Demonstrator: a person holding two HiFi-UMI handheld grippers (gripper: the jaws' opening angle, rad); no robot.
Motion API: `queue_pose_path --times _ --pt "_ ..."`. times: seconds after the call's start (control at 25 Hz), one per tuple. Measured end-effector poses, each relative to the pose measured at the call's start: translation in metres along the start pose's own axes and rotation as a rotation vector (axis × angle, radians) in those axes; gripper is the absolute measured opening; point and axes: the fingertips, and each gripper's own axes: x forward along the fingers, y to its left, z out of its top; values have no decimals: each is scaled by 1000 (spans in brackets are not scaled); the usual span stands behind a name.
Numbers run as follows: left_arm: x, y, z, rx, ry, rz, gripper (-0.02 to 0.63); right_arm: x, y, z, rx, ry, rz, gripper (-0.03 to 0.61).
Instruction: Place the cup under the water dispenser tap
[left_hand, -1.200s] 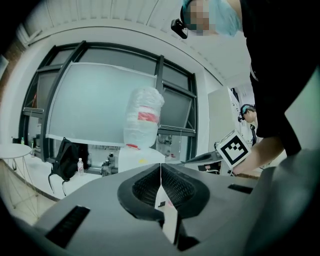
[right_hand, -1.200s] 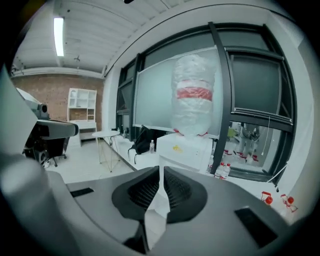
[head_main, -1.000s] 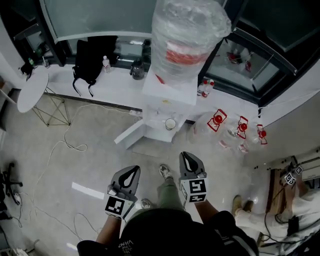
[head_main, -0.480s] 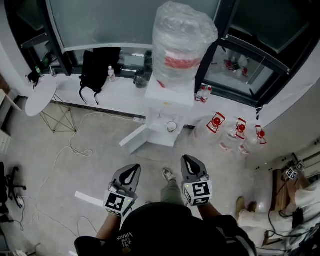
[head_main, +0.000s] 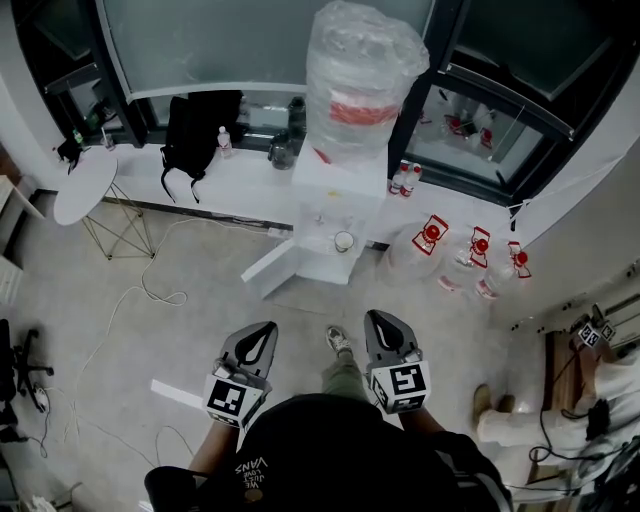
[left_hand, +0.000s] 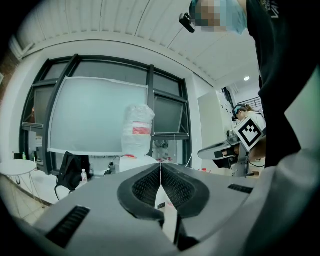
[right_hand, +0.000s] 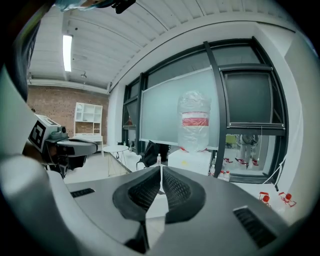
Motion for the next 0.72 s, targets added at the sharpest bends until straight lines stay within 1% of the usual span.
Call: queue_pose_path --times 0.44,0.72 --pt "-19 -7 -3 -14 1 11 20 -17 19 0 13 10 32 43" --pt "-21 -14 -3 -7 6 3 20 -23 17 -1 10 16 28 43"
